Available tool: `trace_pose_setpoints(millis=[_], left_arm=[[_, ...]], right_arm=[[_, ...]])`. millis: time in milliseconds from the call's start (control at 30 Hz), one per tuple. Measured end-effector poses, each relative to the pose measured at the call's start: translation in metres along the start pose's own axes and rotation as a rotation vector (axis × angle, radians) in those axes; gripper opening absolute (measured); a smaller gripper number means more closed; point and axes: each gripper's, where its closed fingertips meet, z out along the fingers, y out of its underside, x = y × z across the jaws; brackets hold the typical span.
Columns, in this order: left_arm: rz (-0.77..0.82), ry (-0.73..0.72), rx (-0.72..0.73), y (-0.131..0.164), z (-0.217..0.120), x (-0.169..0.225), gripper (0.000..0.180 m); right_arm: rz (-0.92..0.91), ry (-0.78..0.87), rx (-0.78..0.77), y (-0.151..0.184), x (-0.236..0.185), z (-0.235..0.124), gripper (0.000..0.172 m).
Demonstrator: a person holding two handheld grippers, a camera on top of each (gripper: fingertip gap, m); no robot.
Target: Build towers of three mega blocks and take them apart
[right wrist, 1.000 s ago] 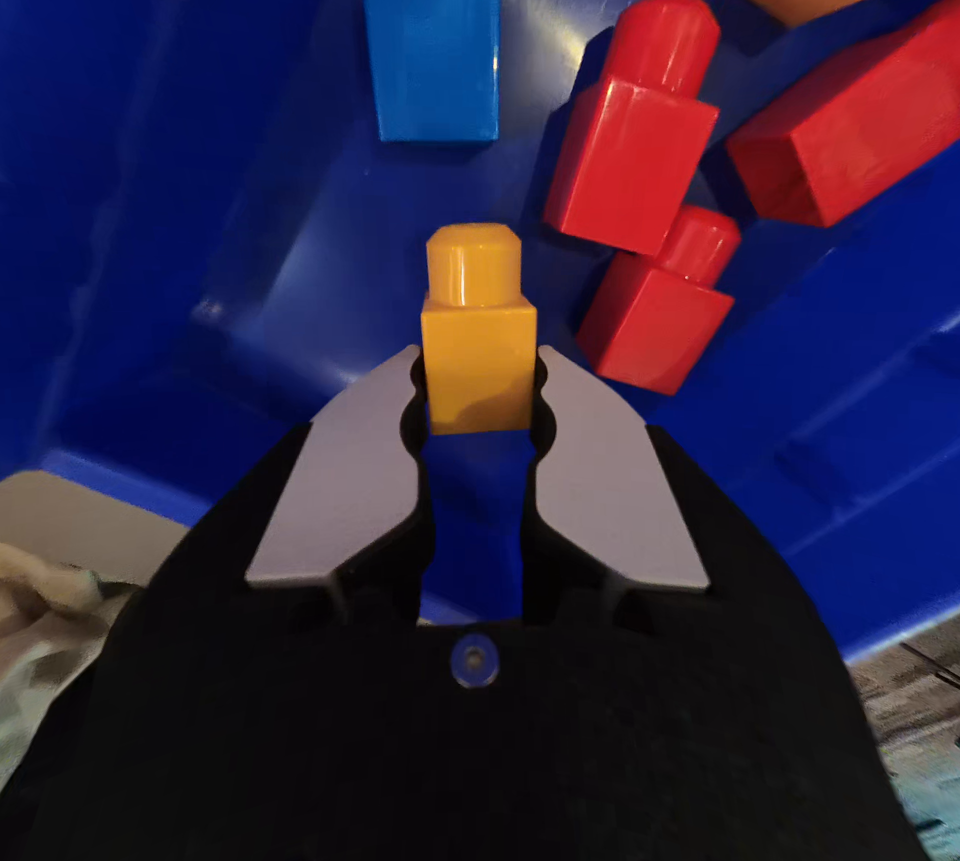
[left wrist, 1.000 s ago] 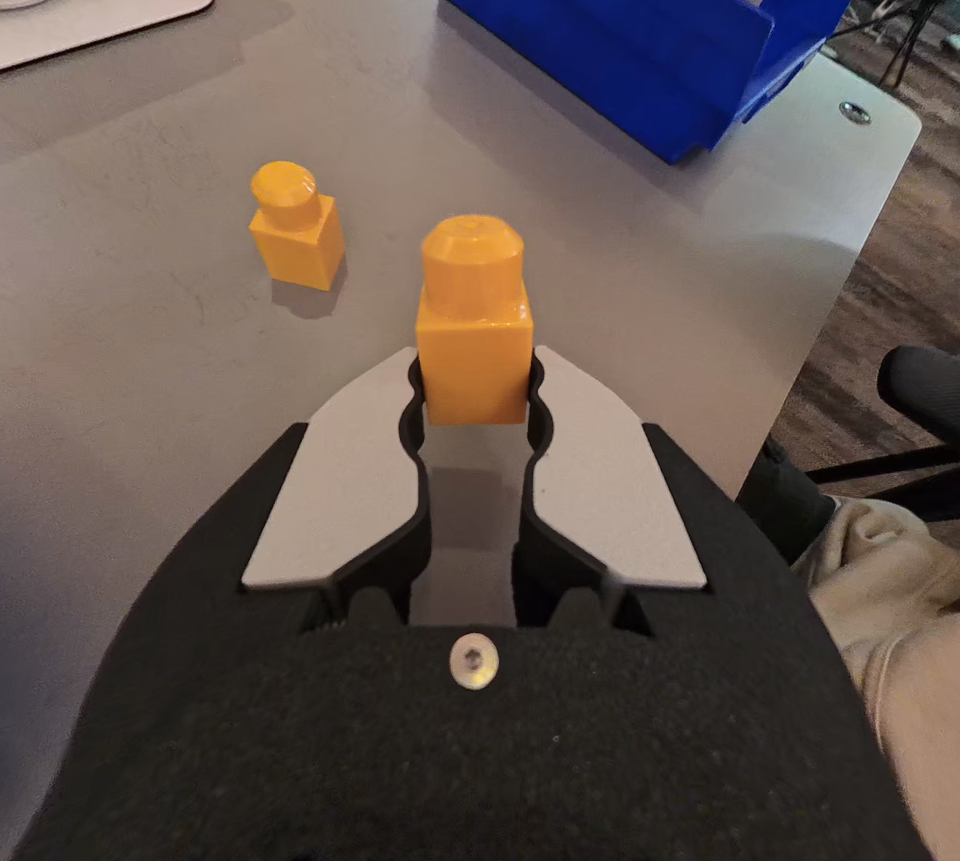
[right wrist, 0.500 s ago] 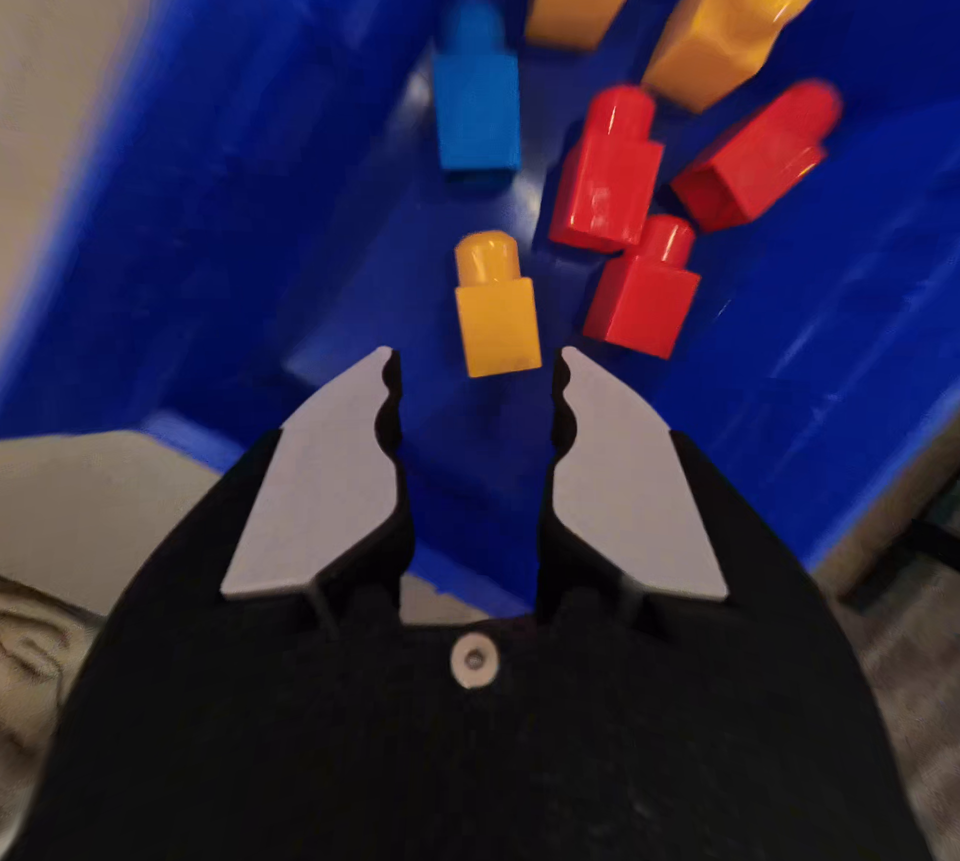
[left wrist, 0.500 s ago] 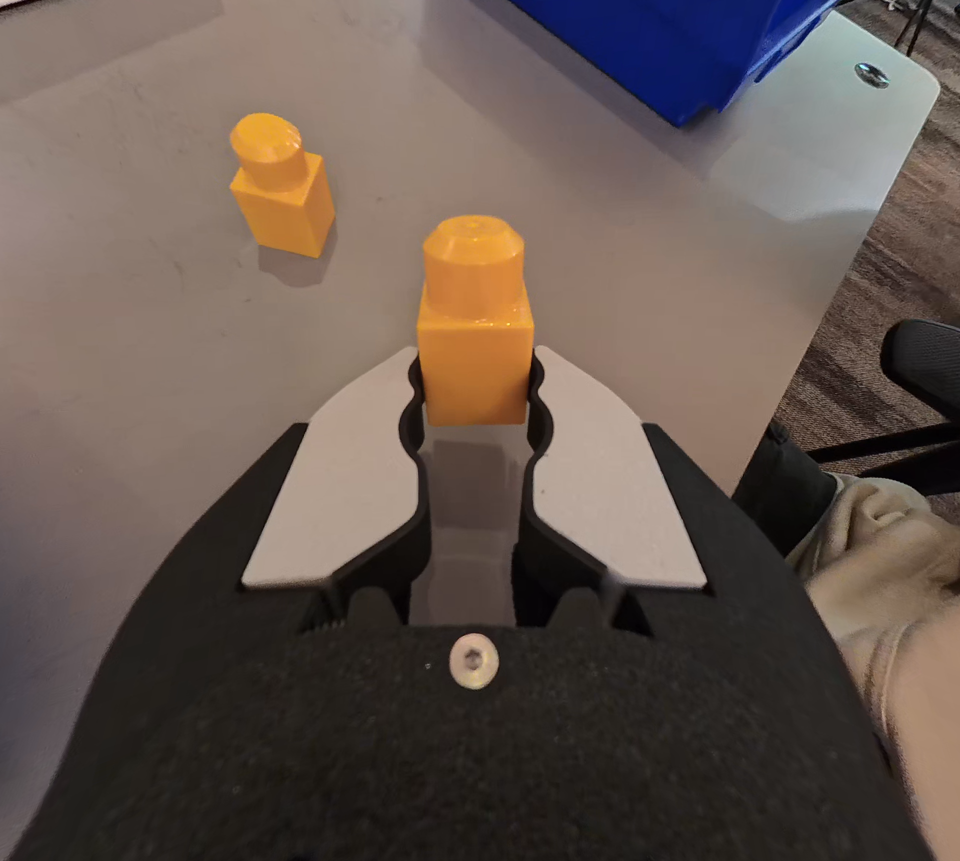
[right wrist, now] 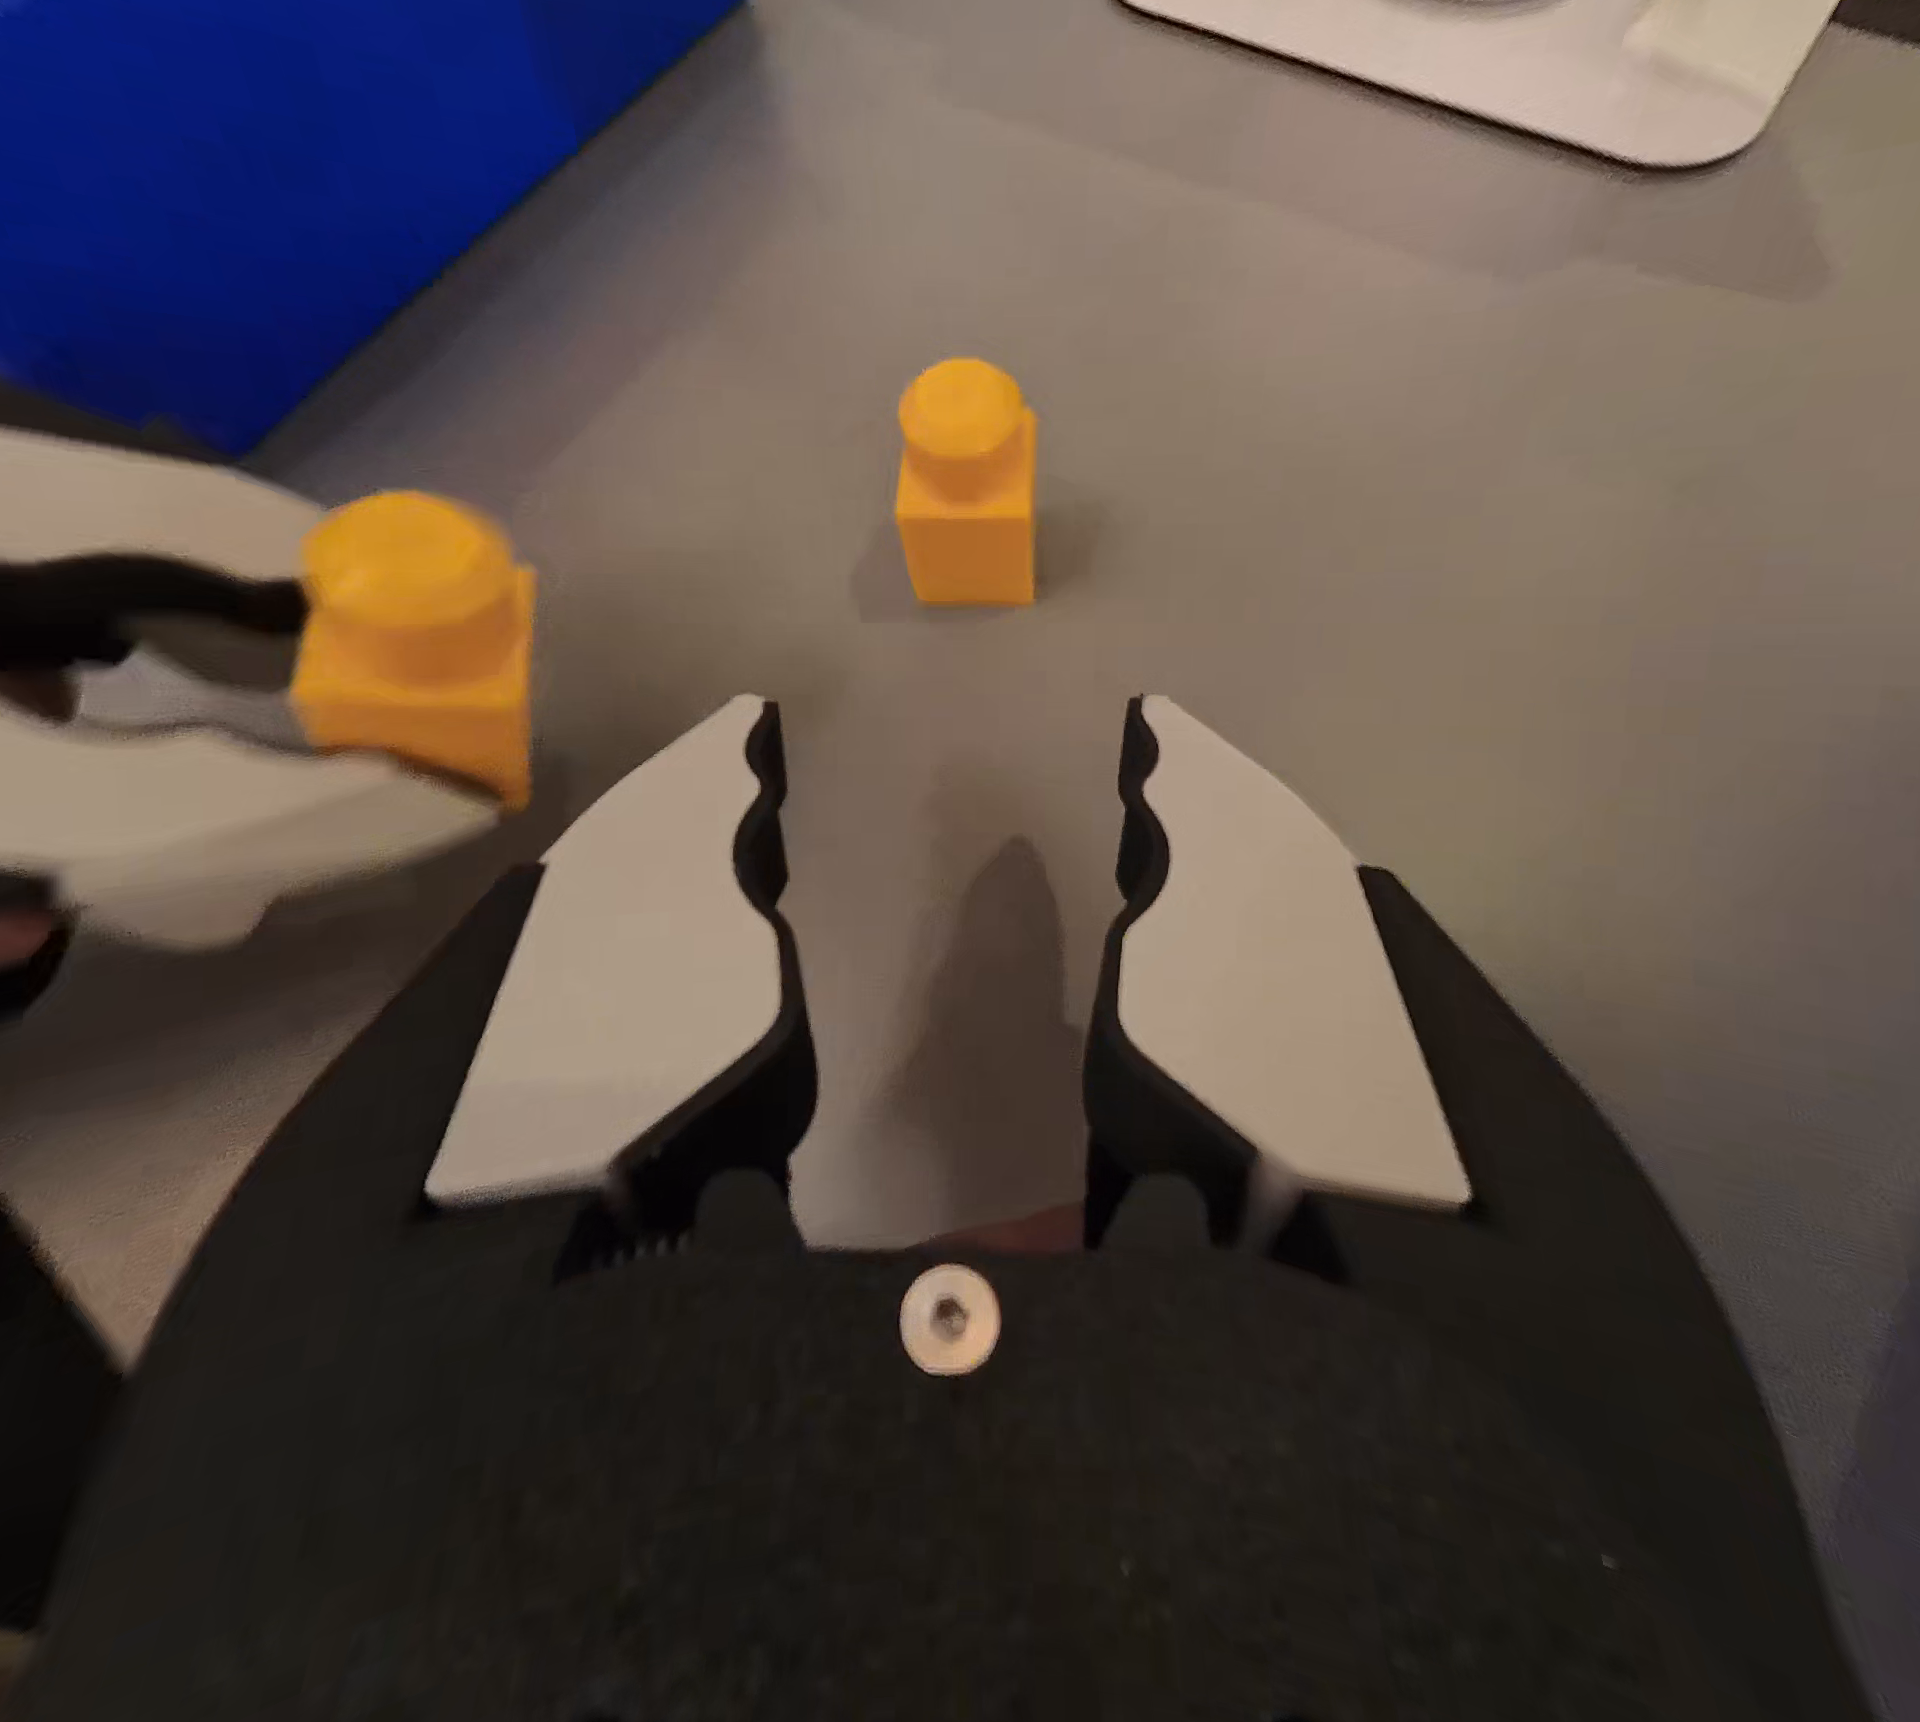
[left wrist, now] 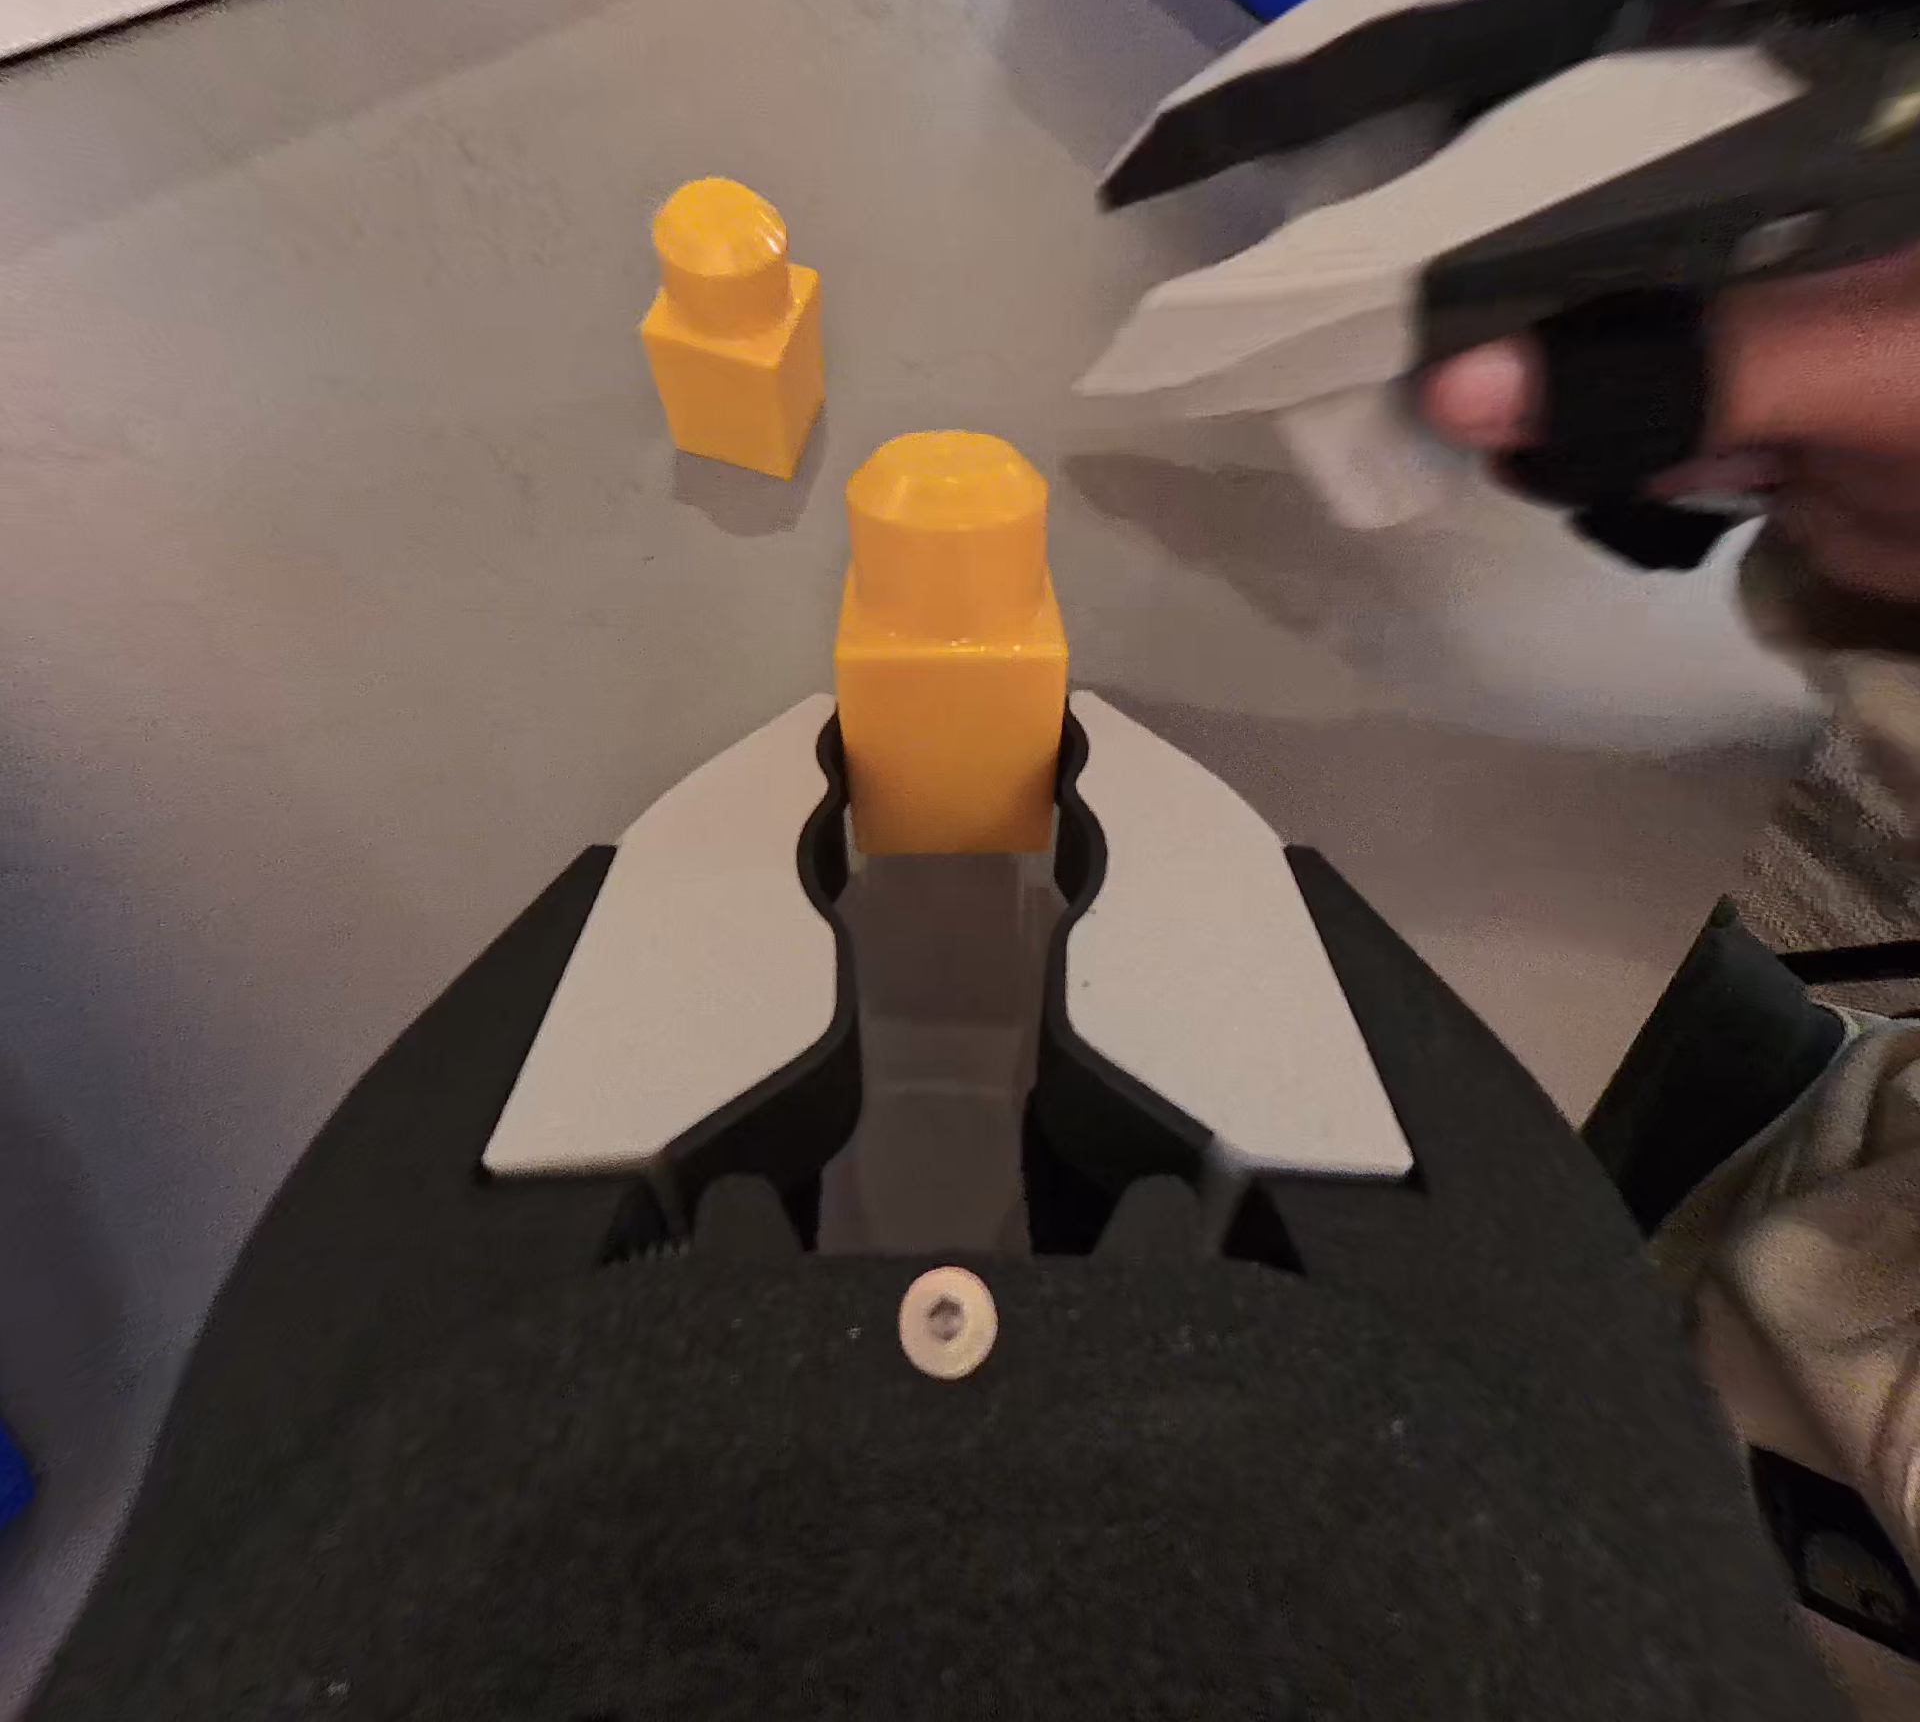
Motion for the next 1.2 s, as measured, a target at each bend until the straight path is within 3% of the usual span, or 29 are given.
trace_pose_setpoints(millis=[300,333,367,400,533,633,800,900,1000,1200], left_arm=[[-0.099,0.038,0.041,0.008,-0.02,-0.008,0.036],[-0.097,0.04,0.042,0.008,-0.021,-0.007,0.036],[-0.093,0.045,0.042,0.007,-0.022,-0.005,0.036],[-0.088,0.048,0.045,0.006,-0.022,-0.004,0.036],[-0.057,0.058,0.042,0.004,-0.022,0.005,0.036],[-0.044,0.076,0.033,0.005,-0.019,0.012,0.037],[-0.006,0.111,-0.011,0.012,-0.009,0.027,0.036],[0.028,0.106,-0.034,0.013,0.0,0.03,0.036],[0.049,0.109,-0.048,0.01,0.011,0.03,0.036],[0.058,0.125,-0.045,-0.005,0.034,0.024,0.036]], right_arm=[[0.015,0.125,-0.064,-0.017,0.0,0.083,0.062],[0.001,0.149,-0.089,-0.013,0.004,0.089,0.058],[-0.016,0.13,-0.125,-0.01,0.002,0.093,0.037],[-0.029,0.126,-0.12,-0.012,0.002,0.092,0.036],[-0.109,0.135,-0.05,-0.031,0.007,0.055,0.036],[-0.141,0.151,0.024,-0.049,0.026,-0.005,0.036],[-0.148,0.33,0.099,-0.069,0.116,-0.135,0.036],[-0.108,0.459,0.052,-0.06,0.188,-0.191,0.036],[-0.025,0.476,-0.019,-0.038,0.243,-0.208,0.037],[0.086,0.431,-0.307,0.02,0.315,-0.166,0.037]])
